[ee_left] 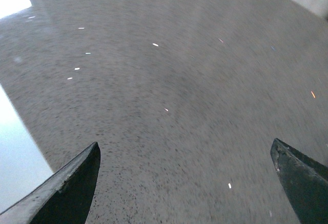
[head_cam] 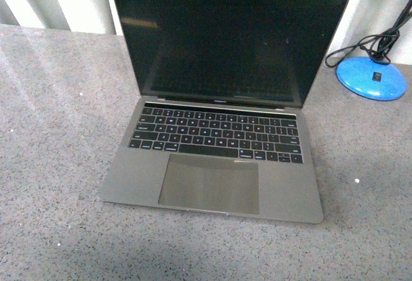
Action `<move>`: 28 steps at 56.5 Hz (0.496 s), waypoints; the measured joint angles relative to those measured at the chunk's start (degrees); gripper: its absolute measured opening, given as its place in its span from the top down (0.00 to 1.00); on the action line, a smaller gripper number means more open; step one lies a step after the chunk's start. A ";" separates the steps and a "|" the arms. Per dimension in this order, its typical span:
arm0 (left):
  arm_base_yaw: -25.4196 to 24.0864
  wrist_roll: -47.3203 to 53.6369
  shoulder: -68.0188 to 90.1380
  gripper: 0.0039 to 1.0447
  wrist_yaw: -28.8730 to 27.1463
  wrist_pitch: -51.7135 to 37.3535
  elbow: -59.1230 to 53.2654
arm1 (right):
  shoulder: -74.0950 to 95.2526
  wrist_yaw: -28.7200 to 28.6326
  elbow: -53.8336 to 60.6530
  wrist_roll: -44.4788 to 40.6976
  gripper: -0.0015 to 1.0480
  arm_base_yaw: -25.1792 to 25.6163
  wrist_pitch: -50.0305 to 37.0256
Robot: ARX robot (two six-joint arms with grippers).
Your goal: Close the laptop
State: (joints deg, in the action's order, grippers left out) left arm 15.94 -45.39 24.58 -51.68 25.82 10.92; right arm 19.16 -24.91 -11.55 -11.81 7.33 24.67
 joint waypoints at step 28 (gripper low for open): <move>-8.66 16.37 18.73 0.06 14.58 -34.97 2.16 | 43.36 -1.66 -13.77 -16.94 0.10 -2.60 -19.69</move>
State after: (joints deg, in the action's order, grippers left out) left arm 7.29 -29.02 43.31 -37.10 -9.15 13.08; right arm 62.52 -26.57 -25.32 -28.75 4.73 4.97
